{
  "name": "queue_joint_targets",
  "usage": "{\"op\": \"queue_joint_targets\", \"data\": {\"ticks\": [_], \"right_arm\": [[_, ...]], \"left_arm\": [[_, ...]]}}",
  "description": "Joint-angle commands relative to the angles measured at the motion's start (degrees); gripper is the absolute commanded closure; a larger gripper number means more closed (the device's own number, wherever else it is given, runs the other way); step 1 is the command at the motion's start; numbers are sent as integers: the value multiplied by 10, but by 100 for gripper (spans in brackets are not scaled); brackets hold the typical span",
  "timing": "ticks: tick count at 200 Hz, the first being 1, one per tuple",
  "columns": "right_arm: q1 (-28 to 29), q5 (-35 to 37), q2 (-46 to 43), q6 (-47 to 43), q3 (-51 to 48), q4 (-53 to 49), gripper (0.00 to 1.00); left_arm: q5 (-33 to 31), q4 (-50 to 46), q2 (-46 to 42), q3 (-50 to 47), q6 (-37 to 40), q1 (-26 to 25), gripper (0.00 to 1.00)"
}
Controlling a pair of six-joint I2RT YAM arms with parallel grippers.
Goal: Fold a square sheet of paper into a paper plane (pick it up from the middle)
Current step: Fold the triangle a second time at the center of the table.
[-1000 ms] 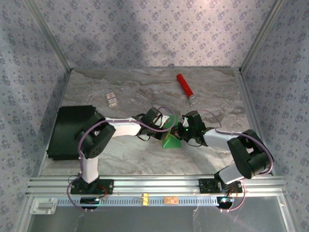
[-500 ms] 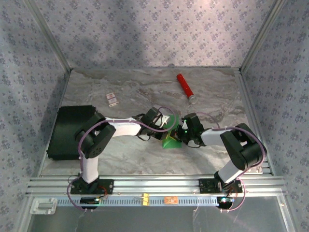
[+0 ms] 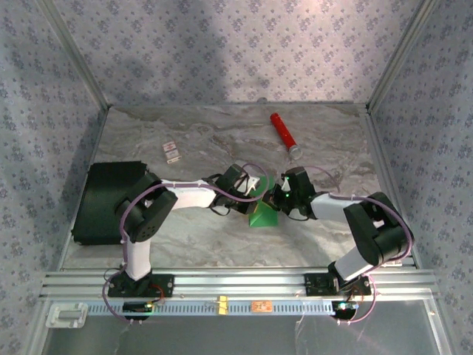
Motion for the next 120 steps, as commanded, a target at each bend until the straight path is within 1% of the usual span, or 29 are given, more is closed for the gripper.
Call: {"op": "queue_joint_targets", "data": {"ticks": [1,46,92,120], "right_arm": [[-7,19,19,-15,4,-28,95],[-23,47,30,-11,-37,-16,95],[-45,4,8,-16,-16,-17,95],[-52,-4,-1,-19,1,-22,95]], "left_arm": [[4,-37,23,-4,4,1,93],[4,-39,23,-4,5,3,93],[6,-42,24,-3,6,3,93],[7,-41,23,-5,5,3,93]]}}
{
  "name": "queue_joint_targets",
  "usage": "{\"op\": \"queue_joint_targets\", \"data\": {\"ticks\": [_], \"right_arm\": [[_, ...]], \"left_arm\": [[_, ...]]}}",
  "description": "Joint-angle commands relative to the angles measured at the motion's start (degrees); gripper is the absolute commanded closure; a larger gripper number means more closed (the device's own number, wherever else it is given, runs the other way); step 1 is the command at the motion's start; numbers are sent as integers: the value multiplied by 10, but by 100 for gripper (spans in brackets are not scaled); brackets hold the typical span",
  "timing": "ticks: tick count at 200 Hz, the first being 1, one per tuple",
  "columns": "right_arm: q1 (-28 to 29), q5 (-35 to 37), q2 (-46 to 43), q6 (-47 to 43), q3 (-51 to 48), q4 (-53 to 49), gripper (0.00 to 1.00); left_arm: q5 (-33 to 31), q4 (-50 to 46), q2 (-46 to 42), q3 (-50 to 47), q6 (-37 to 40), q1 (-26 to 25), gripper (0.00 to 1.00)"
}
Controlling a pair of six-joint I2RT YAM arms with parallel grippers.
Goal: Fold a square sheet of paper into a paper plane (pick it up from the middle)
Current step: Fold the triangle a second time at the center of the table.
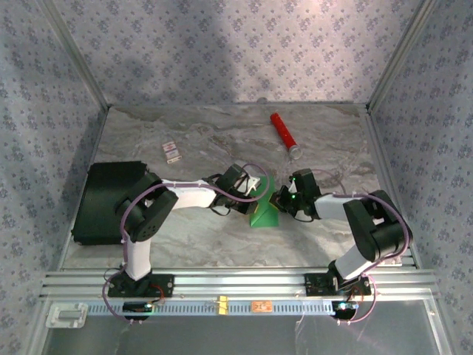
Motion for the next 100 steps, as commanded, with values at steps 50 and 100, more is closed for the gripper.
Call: {"op": "queue_joint_targets", "data": {"ticks": [50,100], "right_arm": [[-12,39,31,-5,-10,-22,96],[-39,38,5,25,-33,28,96]], "left_arm": [[-1,-44,18,-6,5,3,93],[-1,-45,17,-7,7,4,93]]}}
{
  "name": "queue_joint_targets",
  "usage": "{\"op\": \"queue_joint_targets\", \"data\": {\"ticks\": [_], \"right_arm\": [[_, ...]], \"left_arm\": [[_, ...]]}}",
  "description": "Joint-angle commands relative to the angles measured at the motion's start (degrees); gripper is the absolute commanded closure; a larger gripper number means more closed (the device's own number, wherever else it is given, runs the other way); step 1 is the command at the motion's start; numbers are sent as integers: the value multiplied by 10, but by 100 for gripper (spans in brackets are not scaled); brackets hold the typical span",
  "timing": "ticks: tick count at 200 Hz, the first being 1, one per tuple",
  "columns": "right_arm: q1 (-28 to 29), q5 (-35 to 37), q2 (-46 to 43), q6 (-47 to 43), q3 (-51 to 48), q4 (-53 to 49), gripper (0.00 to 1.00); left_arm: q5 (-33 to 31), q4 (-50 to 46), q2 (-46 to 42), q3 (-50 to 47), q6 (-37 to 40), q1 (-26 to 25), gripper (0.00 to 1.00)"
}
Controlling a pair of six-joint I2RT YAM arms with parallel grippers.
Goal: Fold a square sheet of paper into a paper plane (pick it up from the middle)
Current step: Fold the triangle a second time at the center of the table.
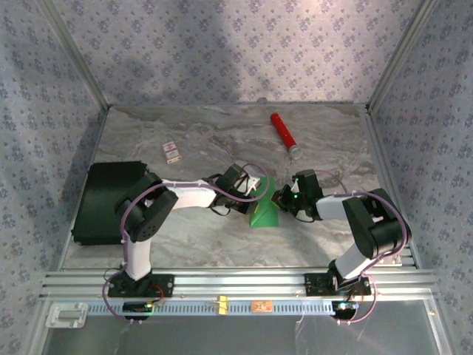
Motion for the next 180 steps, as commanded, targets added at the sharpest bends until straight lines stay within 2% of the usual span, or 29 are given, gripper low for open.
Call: {"op": "queue_joint_targets", "data": {"ticks": [1,28,59,102,120,180], "right_arm": [[-20,39,-10,11,-10,-28,96],[-17,4,-43,-7,26,-47,94],[21,-7,-58,-13,39,-68,94],[64,8,-49,11,22,-53,94],[72,-4,-39,24,12,-25,94],[85,-9,-11,20,-1,-22,95]], "left_arm": [[-2,-46,17,-7,6,3,93],[-3,-47,18,-8,6,3,93],[-3,-43,19,-7,5,3,93],[-1,-44,21,-3,5,4,93],[0,-44,22,-2,5,4,93],[2,-45,21,-3,5,4,93]]}}
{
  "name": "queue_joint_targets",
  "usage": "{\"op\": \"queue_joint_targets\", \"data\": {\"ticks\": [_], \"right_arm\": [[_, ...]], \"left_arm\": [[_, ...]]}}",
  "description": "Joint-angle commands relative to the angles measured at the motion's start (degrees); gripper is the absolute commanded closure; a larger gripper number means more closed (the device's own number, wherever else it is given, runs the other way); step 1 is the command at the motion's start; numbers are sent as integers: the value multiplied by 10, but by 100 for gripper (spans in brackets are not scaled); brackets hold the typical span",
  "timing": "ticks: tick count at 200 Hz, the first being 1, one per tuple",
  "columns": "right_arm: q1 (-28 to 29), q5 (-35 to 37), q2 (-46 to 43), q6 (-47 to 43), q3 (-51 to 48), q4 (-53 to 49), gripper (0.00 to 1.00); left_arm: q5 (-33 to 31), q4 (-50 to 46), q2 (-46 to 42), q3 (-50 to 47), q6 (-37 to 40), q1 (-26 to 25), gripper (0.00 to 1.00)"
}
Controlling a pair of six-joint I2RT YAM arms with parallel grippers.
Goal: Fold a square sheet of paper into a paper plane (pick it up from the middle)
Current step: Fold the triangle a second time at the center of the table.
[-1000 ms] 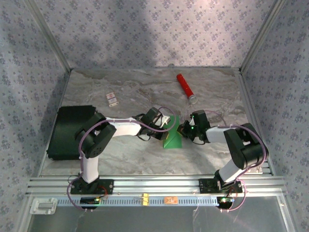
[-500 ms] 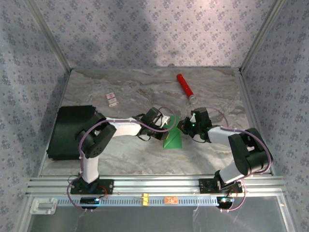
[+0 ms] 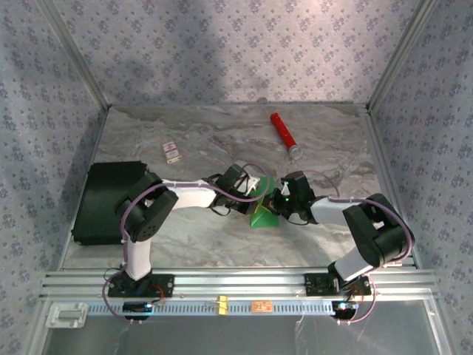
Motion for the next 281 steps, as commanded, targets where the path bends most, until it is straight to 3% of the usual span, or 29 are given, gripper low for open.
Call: {"op": "queue_joint_targets", "data": {"ticks": [1,64,98,135,156,190,212,281], "right_arm": [[4,-5,16,5,-10,4,95],[-8,17,48,1,-47,6,96],[-9,20,41,-1,-43,-1,96],[-11,25,34,-1,-43,-5,96],[-11,27,32,2,-42,-3,96],[-11,30,31,6,-40,-3,96],[-11,29,32,7,-40,-1,96],[-12,30,32,7,-42,-3,96]], "left_arm": [[-2,-45,21,-4,5,4,93],[-9,-53,14,6,-1,3,89],[-28,-60,-19,14,-30,6,71],[-51,-65,-77,6,-78,13,59],[-42,-60,-103,-9,-112,13,61],[23,-2,-130,-57,-175,9,79],[65,32,-126,-74,-208,3,86],[123,59,-81,-67,-229,-21,86]]}}
